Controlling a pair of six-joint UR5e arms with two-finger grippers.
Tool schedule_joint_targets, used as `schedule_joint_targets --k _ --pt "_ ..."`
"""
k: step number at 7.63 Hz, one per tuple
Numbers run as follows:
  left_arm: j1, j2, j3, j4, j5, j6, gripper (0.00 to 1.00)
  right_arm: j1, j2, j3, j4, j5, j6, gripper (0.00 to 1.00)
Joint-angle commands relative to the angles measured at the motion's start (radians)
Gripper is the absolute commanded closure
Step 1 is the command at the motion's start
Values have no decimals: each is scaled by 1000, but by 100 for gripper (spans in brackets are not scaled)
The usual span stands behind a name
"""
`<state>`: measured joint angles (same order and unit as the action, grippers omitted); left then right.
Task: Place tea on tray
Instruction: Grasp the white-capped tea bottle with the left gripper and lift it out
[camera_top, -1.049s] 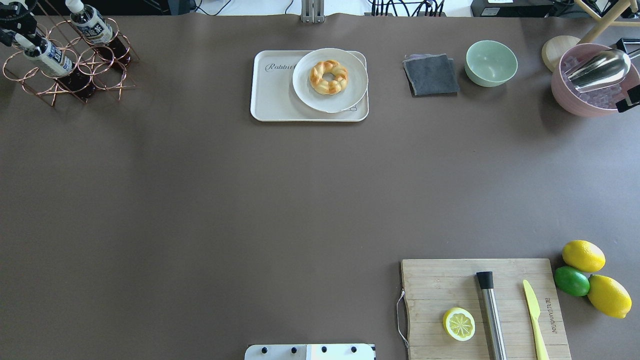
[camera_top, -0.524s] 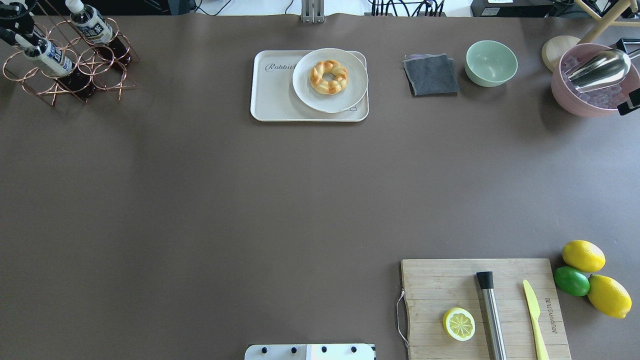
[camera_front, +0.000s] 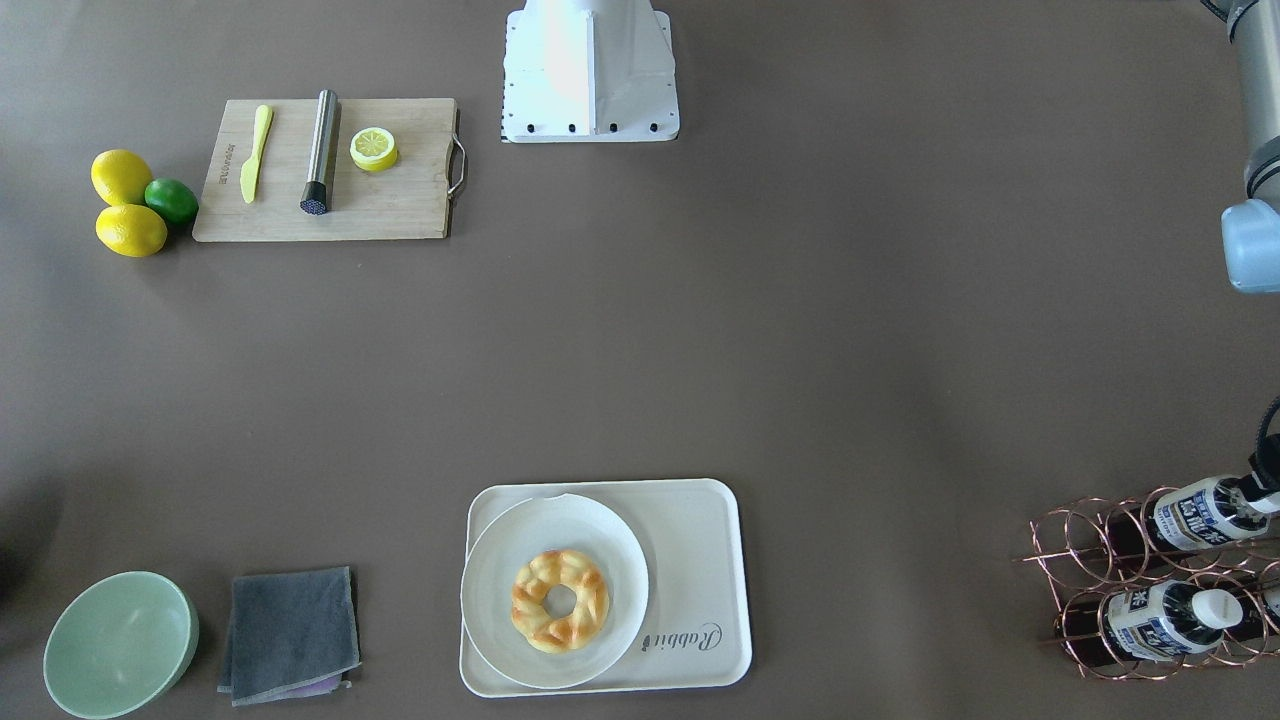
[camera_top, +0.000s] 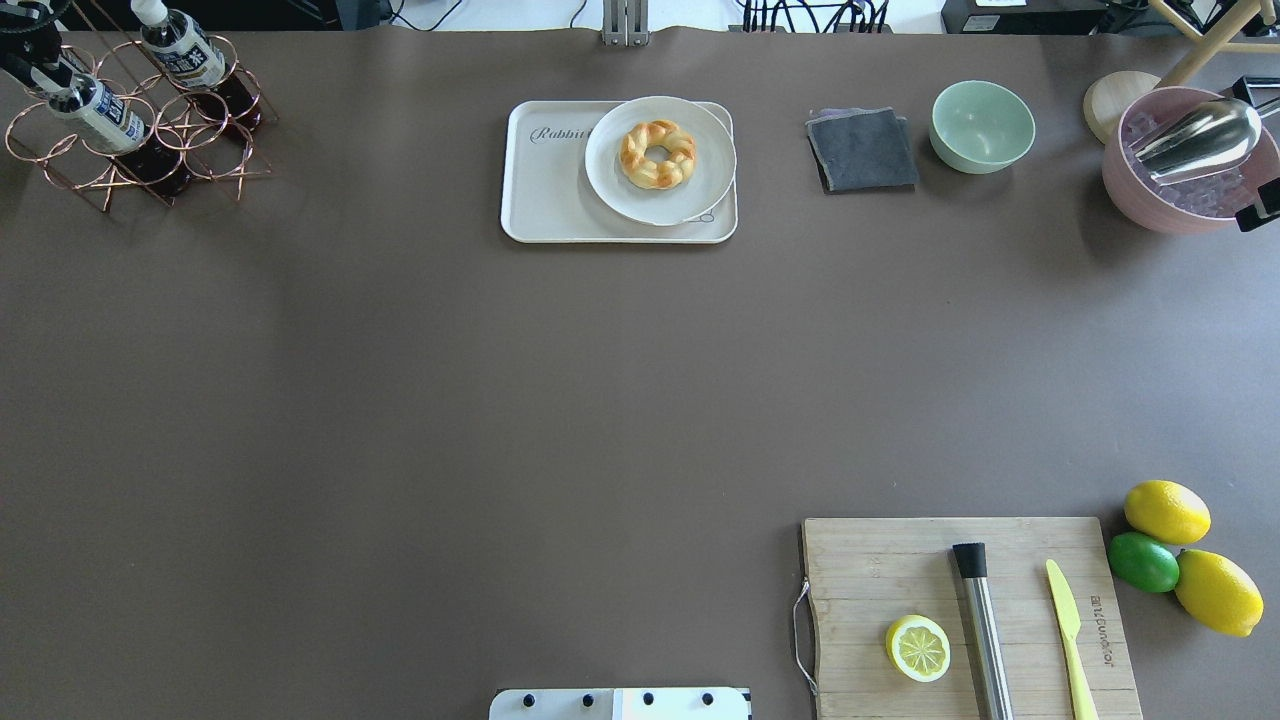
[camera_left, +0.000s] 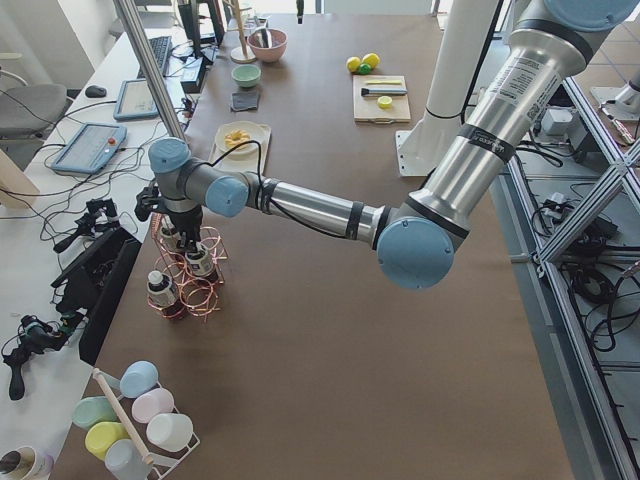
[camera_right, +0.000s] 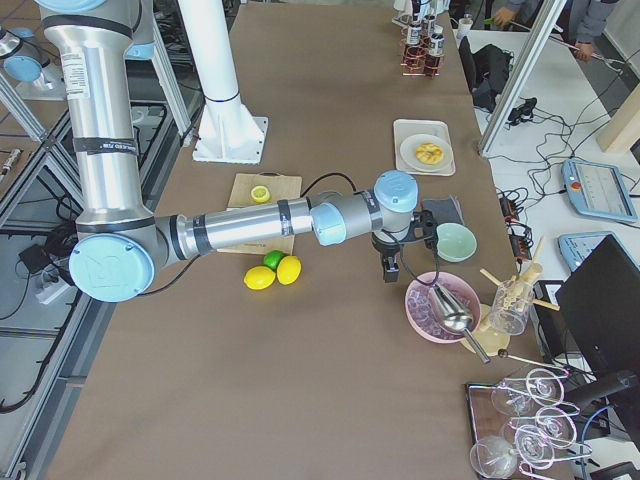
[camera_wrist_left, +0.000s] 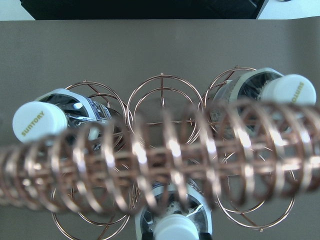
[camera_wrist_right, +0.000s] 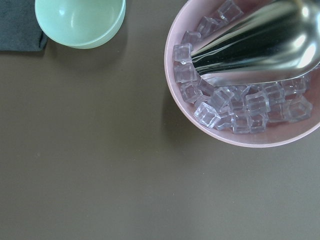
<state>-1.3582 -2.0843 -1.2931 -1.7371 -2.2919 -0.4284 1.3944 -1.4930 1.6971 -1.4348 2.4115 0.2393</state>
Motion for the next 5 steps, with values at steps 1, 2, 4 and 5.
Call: schedule_joint_targets --k 1,2,4,5 --pt "-48 -2 -21 22 -58 -3 100 0 -1 1 1 1 0 0" --pt "-64 -2 -60 63 -89 -1 100 0 -1 1 1 1 0 0" --pt "-85 -3 -214 231 -90 -1 100 0 -3 -1 -1 1 0 0" --pt "-107 -2 -289 299 -89 0 100 0 -3 2 1 1 0 0"
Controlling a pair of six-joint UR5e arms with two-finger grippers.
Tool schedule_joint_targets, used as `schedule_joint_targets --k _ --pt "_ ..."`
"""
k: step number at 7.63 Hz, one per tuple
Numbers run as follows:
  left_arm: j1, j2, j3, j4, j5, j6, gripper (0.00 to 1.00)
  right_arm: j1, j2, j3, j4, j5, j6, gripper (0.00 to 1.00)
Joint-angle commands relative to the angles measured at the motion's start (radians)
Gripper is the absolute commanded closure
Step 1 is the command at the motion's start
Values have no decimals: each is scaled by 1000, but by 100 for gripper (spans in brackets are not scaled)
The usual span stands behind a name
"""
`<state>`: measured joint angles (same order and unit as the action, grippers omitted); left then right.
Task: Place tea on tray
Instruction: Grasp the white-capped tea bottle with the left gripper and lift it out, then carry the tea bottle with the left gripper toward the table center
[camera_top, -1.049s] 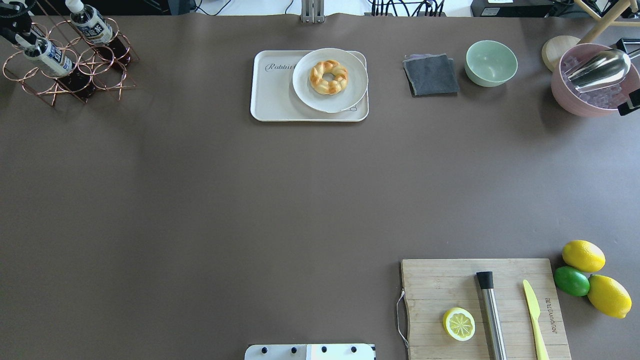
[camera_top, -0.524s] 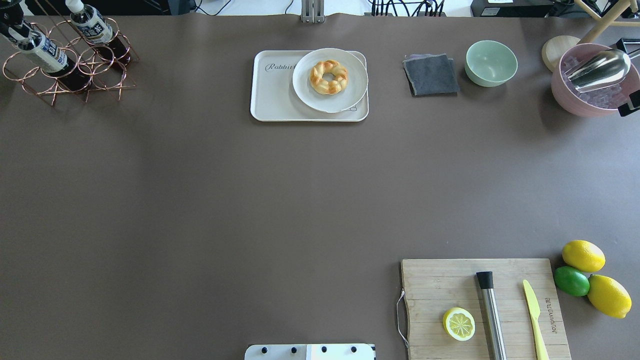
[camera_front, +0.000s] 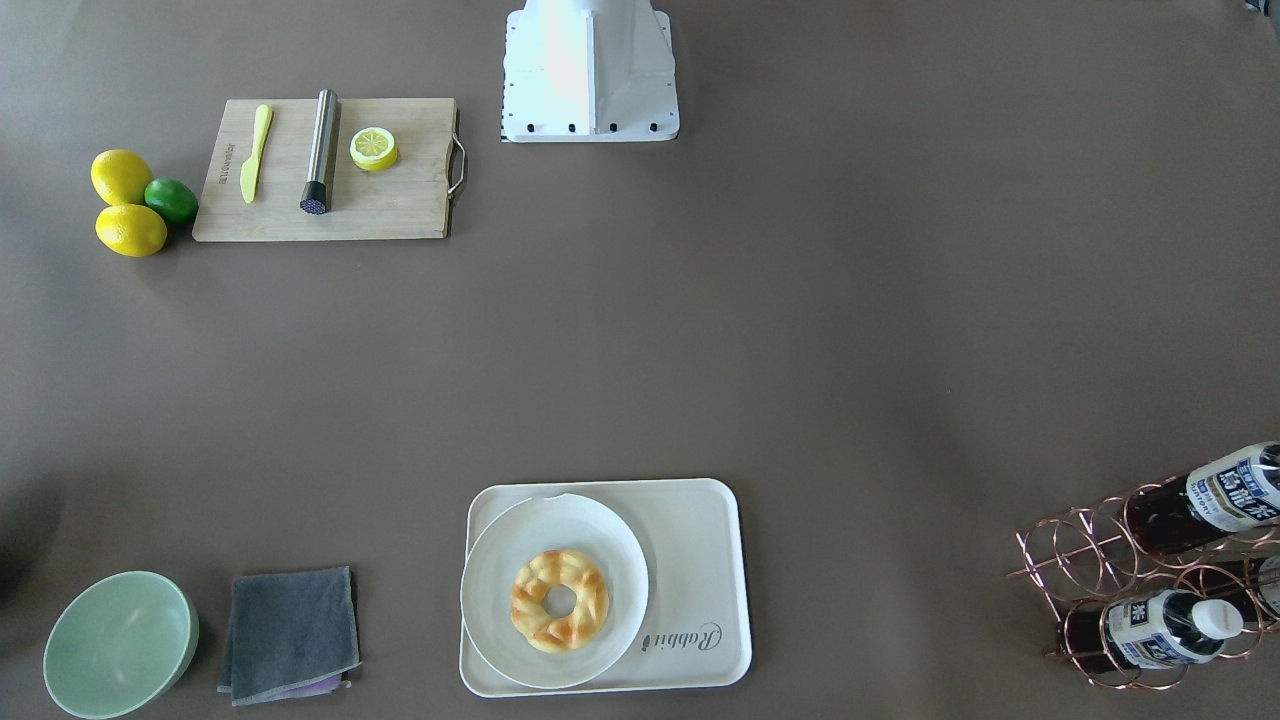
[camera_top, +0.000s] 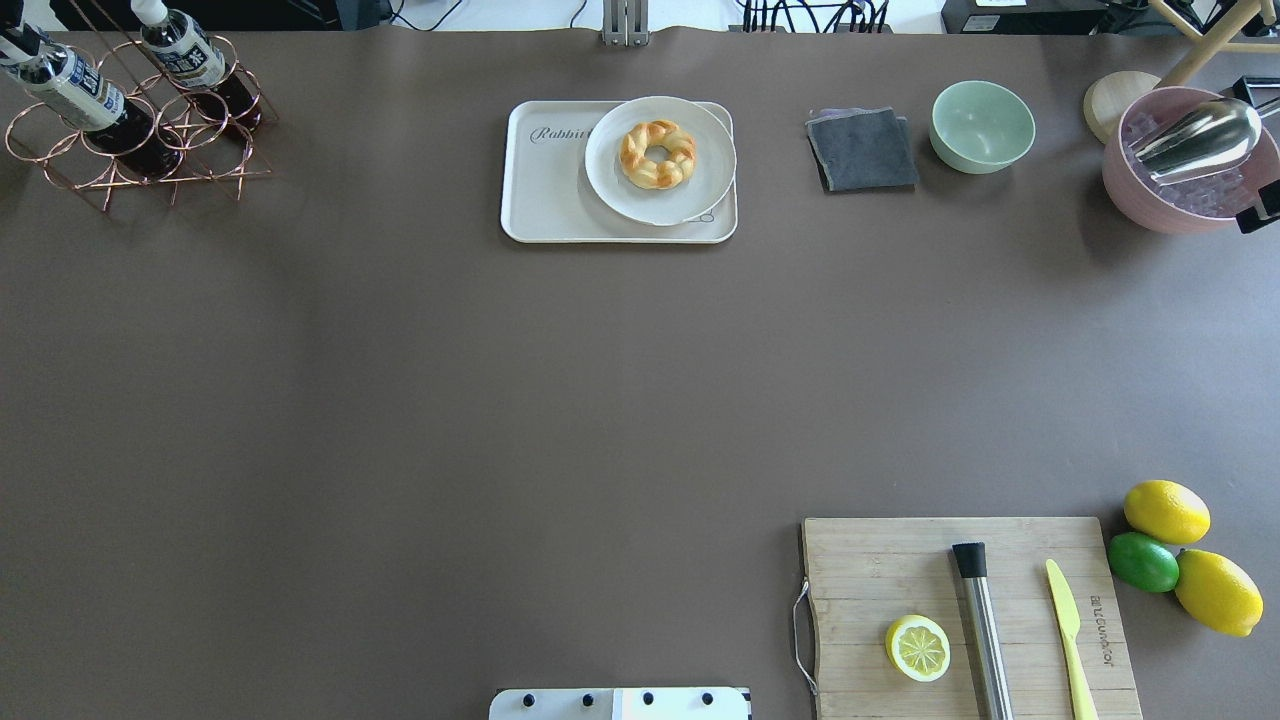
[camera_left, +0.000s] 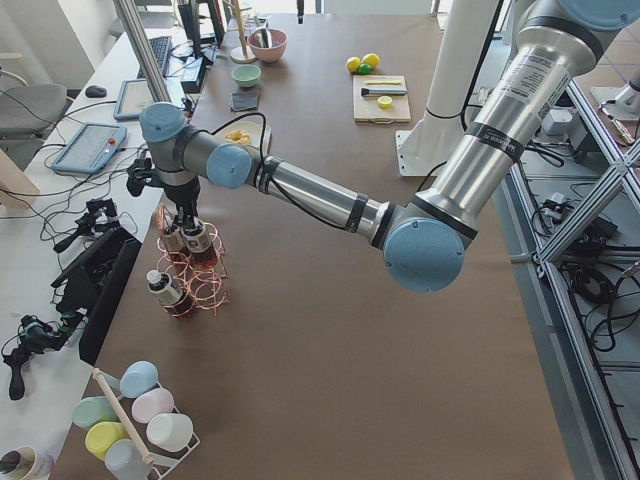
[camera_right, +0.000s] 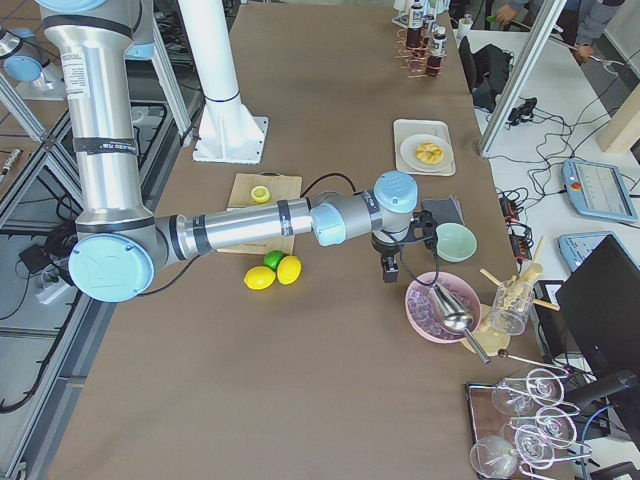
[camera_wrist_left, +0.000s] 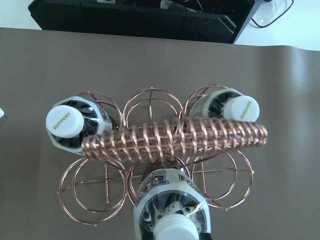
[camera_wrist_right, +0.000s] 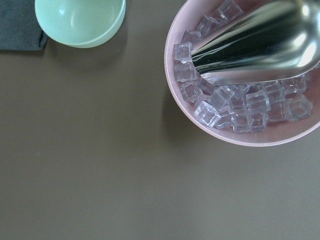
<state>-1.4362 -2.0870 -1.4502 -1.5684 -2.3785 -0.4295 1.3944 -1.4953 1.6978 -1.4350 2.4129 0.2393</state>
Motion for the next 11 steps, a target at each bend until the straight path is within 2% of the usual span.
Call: schedule_joint_targets --k 1,5,7,9,10,11 --pt "-38 2 -203 195 2 2 100 0 0 0 1 0 0 0" --pt "-53 -1 -419 416 9 -14 100 -2 4 6 1 9 0 0" --pt "-26 -18 -514 487 9 -119 100 -2 23 22 2 32 0 0" --pt "105 -42 -591 487 10 -310 100 -27 61 31 4 32 65 0" --pt "167 -63 -629 487 10 -415 100 -66 63 92 2 26 163 0" --pt "248 -90 -650 487 65 -520 100 -86 64 124 2 26 214 0"
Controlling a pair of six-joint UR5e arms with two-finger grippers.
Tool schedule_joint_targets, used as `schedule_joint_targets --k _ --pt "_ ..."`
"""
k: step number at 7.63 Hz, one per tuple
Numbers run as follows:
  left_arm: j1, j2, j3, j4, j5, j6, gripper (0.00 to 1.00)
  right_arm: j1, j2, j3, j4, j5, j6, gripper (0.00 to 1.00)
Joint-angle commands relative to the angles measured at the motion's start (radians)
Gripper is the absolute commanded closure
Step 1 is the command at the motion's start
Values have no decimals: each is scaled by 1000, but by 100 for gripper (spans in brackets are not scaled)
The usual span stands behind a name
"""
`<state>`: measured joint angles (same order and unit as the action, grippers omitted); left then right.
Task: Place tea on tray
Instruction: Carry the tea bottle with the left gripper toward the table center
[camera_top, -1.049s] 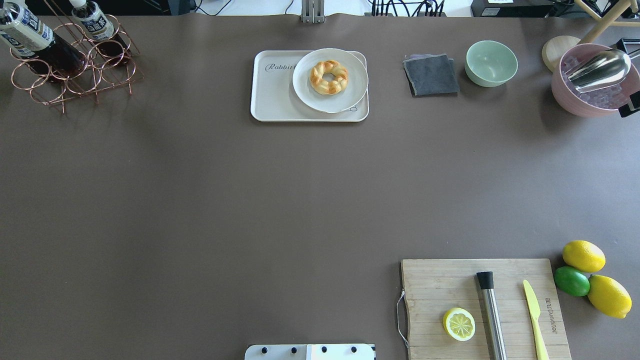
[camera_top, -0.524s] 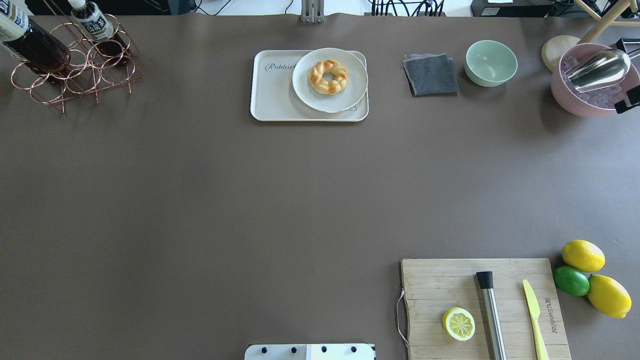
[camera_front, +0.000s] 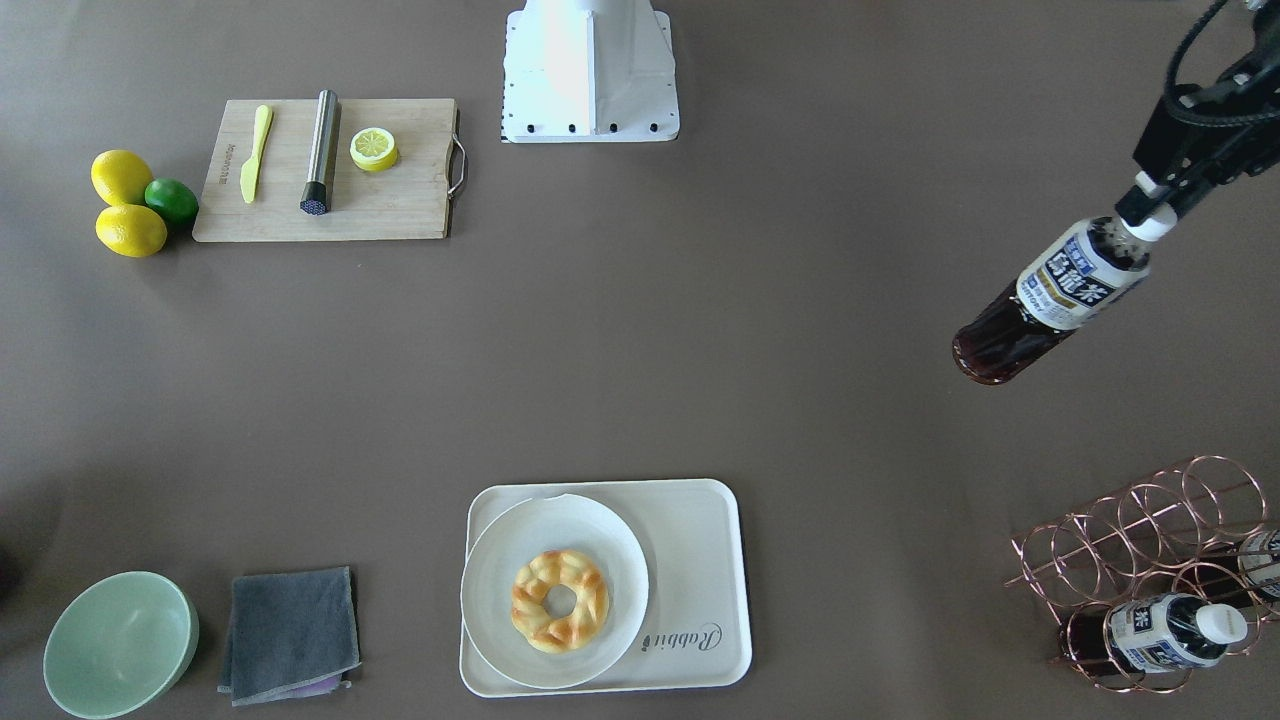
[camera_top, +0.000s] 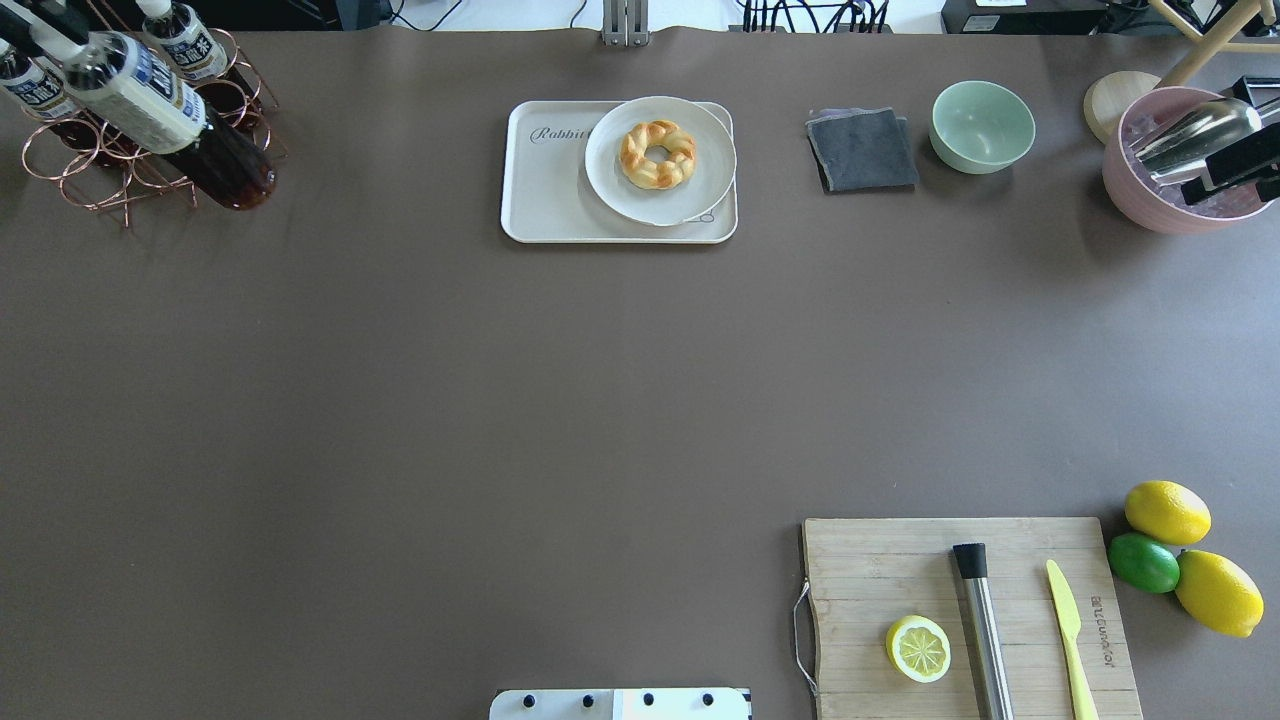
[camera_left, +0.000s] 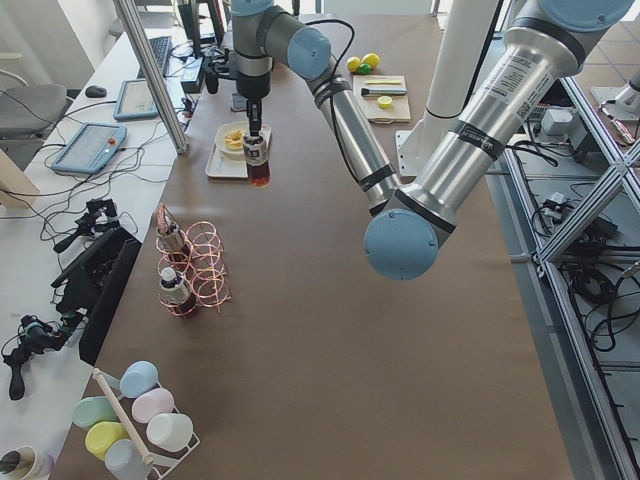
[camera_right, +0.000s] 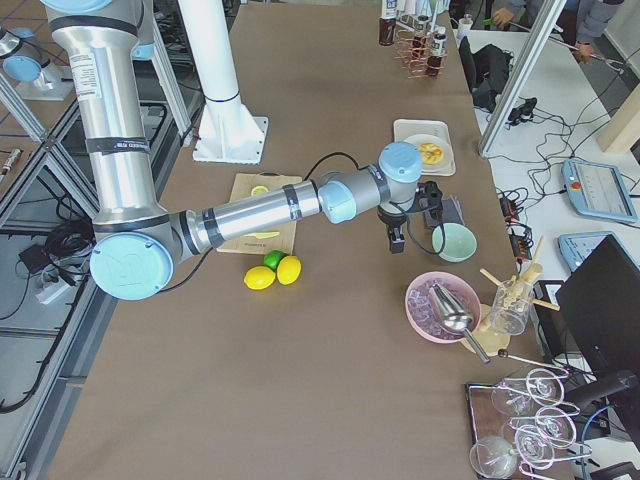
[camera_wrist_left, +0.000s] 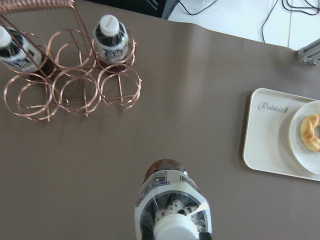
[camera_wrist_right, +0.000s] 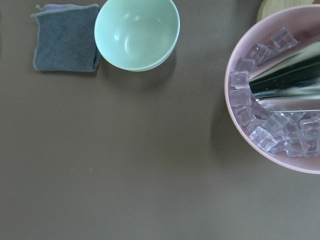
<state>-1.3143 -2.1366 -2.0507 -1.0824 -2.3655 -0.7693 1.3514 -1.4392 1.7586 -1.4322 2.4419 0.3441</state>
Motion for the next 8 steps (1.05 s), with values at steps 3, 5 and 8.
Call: schedule_joint_targets --k 3,5,8 --pt "337 -158 -57 1 170 -517 100 -80 91 82 -1 -26 306 0" --pt "485 -256 -17 1 306 -718 100 -106 98 82 -1 -75 306 0" --pt "567 -406 128 2 321 -1083 100 -117 94 79 -1 -81 306 0"
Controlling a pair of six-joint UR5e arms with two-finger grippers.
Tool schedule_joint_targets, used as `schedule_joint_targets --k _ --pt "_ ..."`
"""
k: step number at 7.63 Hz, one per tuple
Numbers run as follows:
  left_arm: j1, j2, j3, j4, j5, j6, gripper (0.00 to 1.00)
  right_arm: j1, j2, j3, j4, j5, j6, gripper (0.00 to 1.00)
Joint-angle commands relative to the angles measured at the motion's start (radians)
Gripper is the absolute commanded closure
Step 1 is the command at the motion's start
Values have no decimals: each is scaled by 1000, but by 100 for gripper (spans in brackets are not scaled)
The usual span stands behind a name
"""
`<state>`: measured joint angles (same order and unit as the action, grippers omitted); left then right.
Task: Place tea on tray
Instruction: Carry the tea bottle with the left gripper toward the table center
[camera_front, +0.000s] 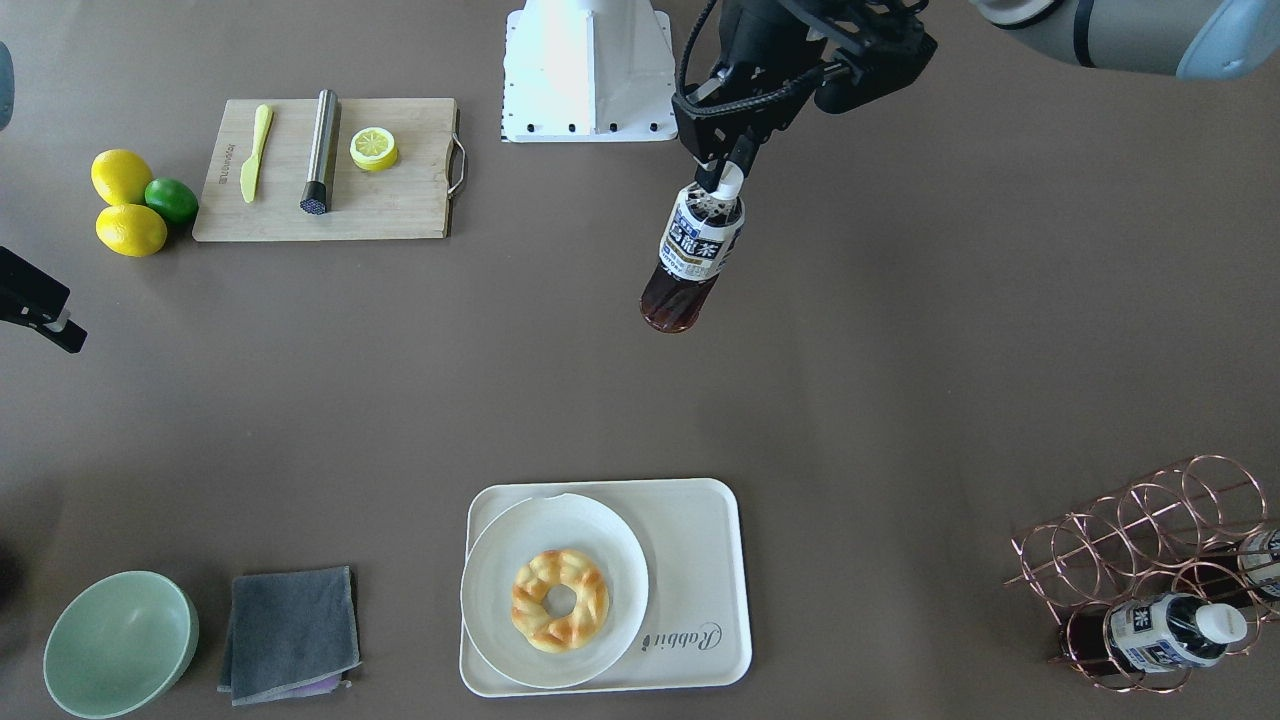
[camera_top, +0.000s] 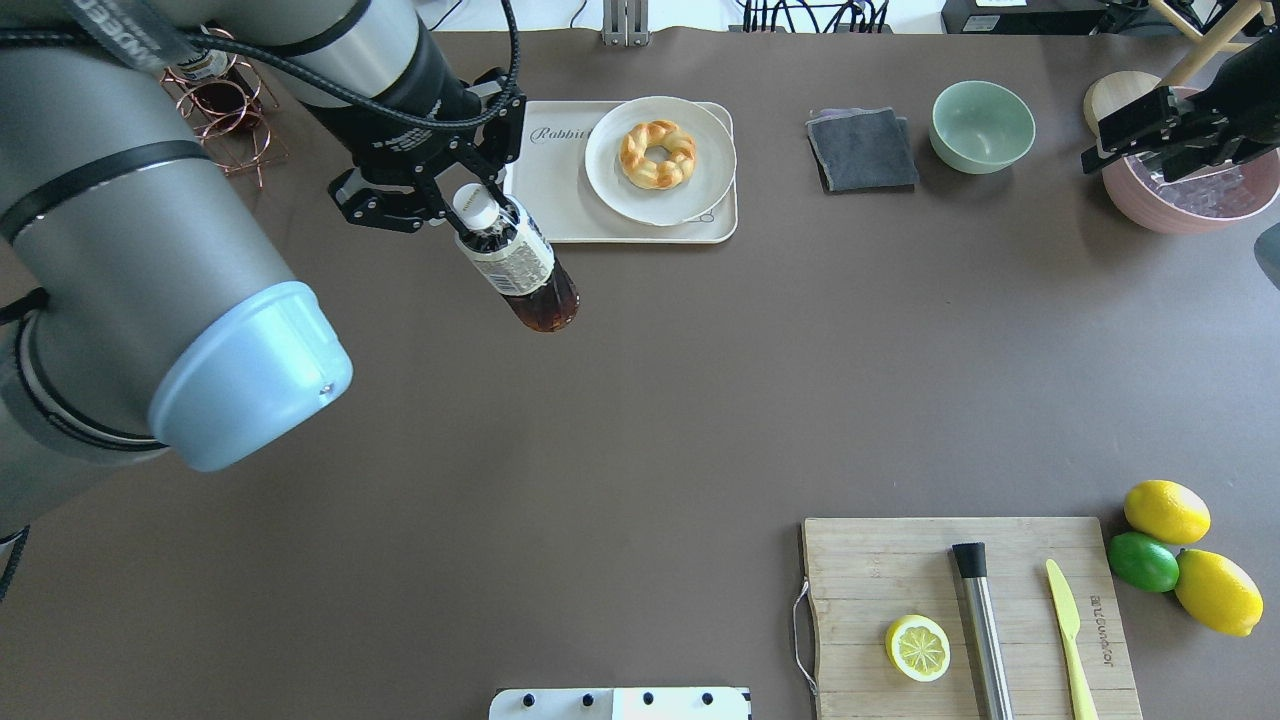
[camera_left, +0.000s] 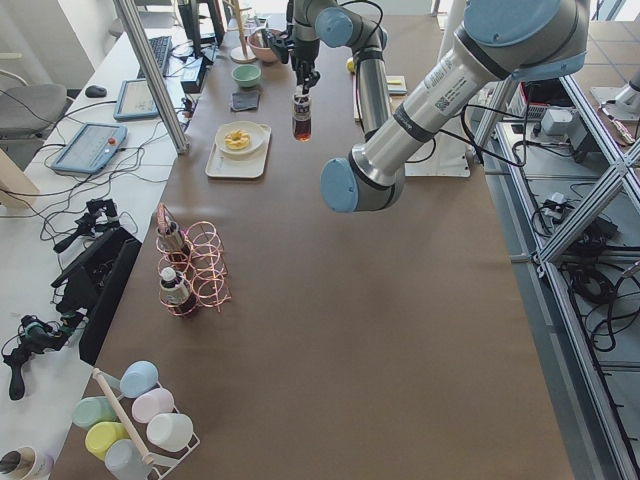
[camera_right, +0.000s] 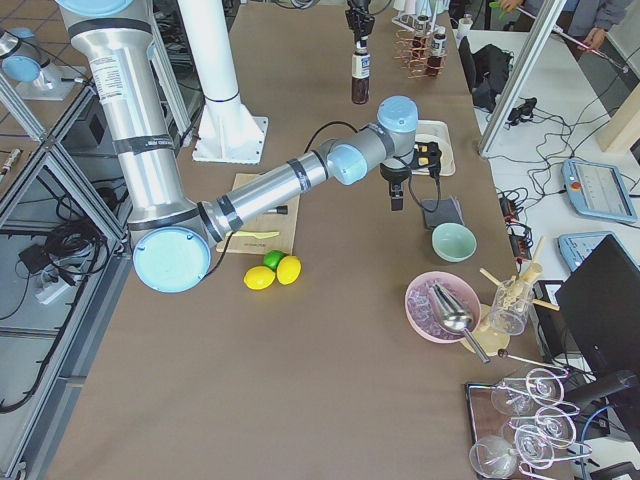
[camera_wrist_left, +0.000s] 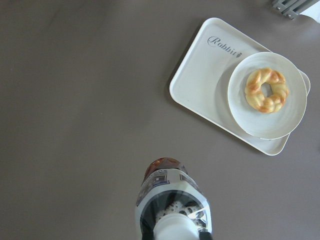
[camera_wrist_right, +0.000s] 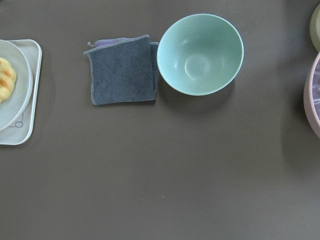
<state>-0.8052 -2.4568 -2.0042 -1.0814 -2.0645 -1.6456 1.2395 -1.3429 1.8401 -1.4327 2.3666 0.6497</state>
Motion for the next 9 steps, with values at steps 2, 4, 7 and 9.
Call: schedule_joint_targets --k 2,4,7,9 --pt "182 -126 126 61 130 -252 100 -23 -1 -5 0 -6 2 0" --pt "236 -157 180 115 149 -260 100 -34 -2 -5 0 -16 8 0" --pt "273 -142 185 44 153 -279 100 -43 -5 -2 2 -16 39 0" --pt "273 -84 182 -45 153 -273 100 -45 -4 -4 2 -29 36 0"
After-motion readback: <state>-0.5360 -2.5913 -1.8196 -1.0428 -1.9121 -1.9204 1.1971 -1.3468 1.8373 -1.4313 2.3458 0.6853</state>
